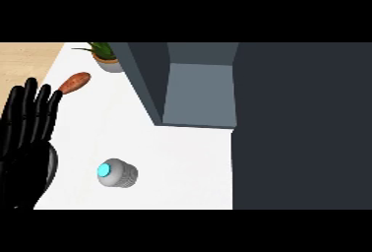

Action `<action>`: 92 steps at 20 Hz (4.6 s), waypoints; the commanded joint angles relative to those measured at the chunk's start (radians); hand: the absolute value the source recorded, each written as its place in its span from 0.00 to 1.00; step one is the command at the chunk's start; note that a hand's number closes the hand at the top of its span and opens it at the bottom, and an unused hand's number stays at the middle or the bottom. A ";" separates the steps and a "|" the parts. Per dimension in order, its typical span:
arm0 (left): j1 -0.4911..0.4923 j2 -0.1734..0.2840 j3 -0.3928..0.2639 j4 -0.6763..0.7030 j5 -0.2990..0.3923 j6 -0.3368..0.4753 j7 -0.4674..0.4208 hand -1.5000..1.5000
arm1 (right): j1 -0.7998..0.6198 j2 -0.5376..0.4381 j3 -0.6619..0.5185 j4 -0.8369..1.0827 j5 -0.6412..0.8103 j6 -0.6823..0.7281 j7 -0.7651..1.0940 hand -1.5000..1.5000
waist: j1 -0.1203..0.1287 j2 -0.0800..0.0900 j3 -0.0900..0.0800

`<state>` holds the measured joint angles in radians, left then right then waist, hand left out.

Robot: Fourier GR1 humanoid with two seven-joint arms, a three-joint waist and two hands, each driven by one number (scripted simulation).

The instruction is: Pick up the bottled water, place it into the cabinet and close the cabinet

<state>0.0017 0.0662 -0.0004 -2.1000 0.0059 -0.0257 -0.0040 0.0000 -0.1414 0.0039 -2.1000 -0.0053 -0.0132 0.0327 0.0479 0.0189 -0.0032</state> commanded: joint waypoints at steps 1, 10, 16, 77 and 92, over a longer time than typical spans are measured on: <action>0.122 -0.010 0.028 -0.042 -0.011 0.007 -0.057 0.00 | -0.020 0.021 0.032 0.018 -0.011 0.024 -0.009 0.00 | -0.041 -0.020 0.003; 0.298 -0.066 -0.153 -0.235 -0.123 0.358 0.228 0.00 | 0.256 0.026 0.064 -0.155 -0.201 0.098 0.122 0.00 | -0.054 -0.025 0.005; 0.473 -0.066 -0.376 -0.263 -0.261 0.450 0.135 0.00 | 0.327 0.031 0.114 -0.373 -0.204 0.062 0.272 0.00 | -0.047 -0.023 0.003; 0.035 -0.066 0.009 1.332 0.519 0.165 -0.999 1.00 | 1.077 0.000 0.248 -0.499 -0.107 0.293 -0.252 0.00 | -0.070 -0.021 0.001; -0.036 -0.013 -0.071 1.314 0.551 0.031 -0.923 1.00 | 1.083 -0.019 0.220 -0.487 -0.133 0.328 -0.281 0.00 | -0.082 -0.018 0.001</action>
<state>0.0867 0.0178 -0.0512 -0.8469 0.5744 0.0763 -0.9835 1.0455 -0.1430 0.2333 -2.4831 -0.0746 0.3035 -0.2857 -0.0137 -0.0100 0.0278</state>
